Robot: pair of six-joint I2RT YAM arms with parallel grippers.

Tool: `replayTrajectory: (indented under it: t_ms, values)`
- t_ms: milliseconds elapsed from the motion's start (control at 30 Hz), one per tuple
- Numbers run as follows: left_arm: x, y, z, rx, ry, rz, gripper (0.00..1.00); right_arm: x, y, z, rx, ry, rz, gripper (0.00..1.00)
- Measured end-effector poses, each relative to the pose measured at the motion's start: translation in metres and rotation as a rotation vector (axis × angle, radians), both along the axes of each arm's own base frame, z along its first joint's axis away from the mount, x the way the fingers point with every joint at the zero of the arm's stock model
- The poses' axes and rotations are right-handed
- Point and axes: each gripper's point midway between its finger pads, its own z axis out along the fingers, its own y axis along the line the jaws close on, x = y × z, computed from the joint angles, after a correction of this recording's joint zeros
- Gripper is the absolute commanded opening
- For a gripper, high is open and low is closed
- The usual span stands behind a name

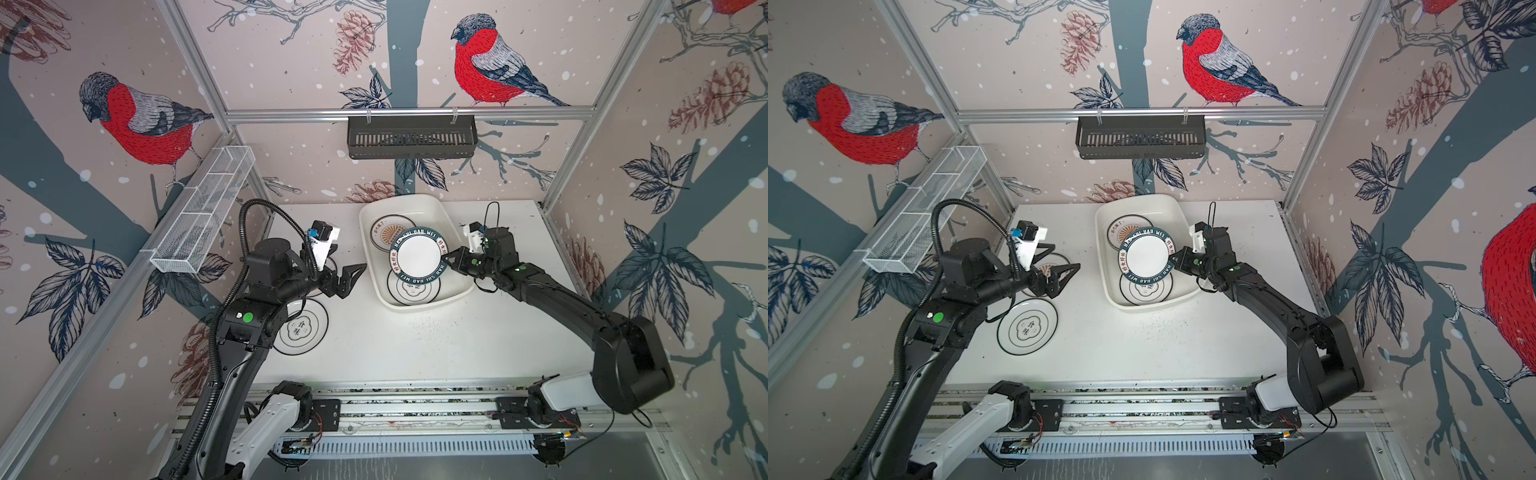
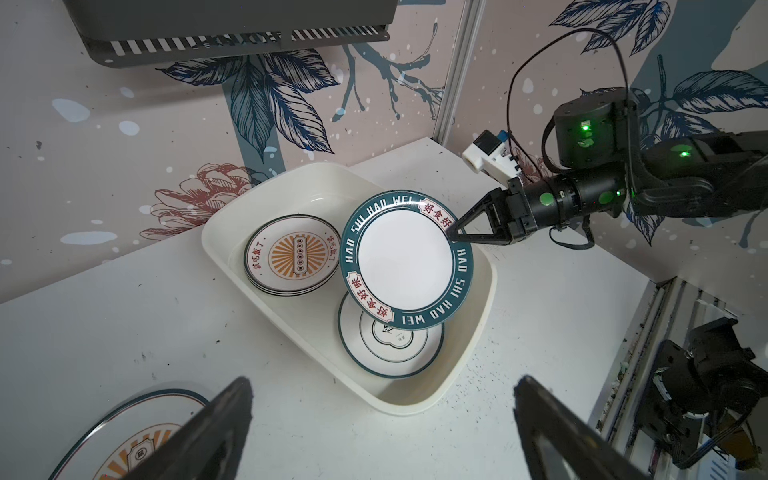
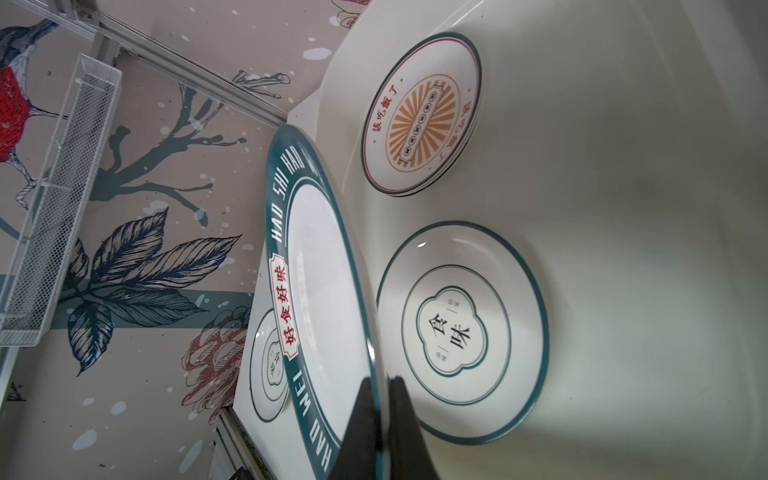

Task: Place the plates into the plastic bin on the countertop
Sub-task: 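Carry the green-rimmed plate with the right gripper into the bin, then lower the green-rimmed plate onto the cloud-emblem plate in the bin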

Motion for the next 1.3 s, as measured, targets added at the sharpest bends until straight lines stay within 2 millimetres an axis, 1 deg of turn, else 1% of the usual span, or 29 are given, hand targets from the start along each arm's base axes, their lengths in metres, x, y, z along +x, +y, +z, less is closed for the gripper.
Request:
replayTrajectory:
  t_ms: [67,267,333,500,733,1033,1200,1300]
  values:
    - [0.000,0.000,-0.001,0.000,0.002,-0.001,0.97,0.002,-0.004,-0.005,-0.012,0.006,0.018,0.04]
    - [-0.001,0.000,-0.003,0.002,0.004,0.000,0.97,0.017,-0.009,-0.002,-0.039,-0.039,0.070,0.04]
    - [-0.001,0.000,-0.004,0.003,0.007,0.000,0.97,0.020,-0.011,-0.005,-0.048,-0.045,0.080,0.04]
    - [-0.002,0.000,-0.006,0.003,0.008,0.000,0.97,0.028,-0.016,-0.022,-0.065,-0.026,0.095,0.04]
    - [-0.001,0.000,-0.008,0.004,0.013,0.000,0.97,0.034,-0.011,-0.044,-0.084,0.019,0.133,0.04]
    - [0.002,0.000,-0.012,0.007,0.029,0.000,0.97,0.032,-0.009,-0.077,-0.118,0.079,0.169,0.04]
    - [0.003,-0.001,-0.013,0.008,0.032,0.000,0.97,0.031,-0.009,-0.090,-0.126,0.107,0.175,0.04]
    - [0.002,-0.001,-0.013,0.007,0.032,0.000,0.97,0.030,-0.008,-0.093,-0.126,0.114,0.177,0.04]
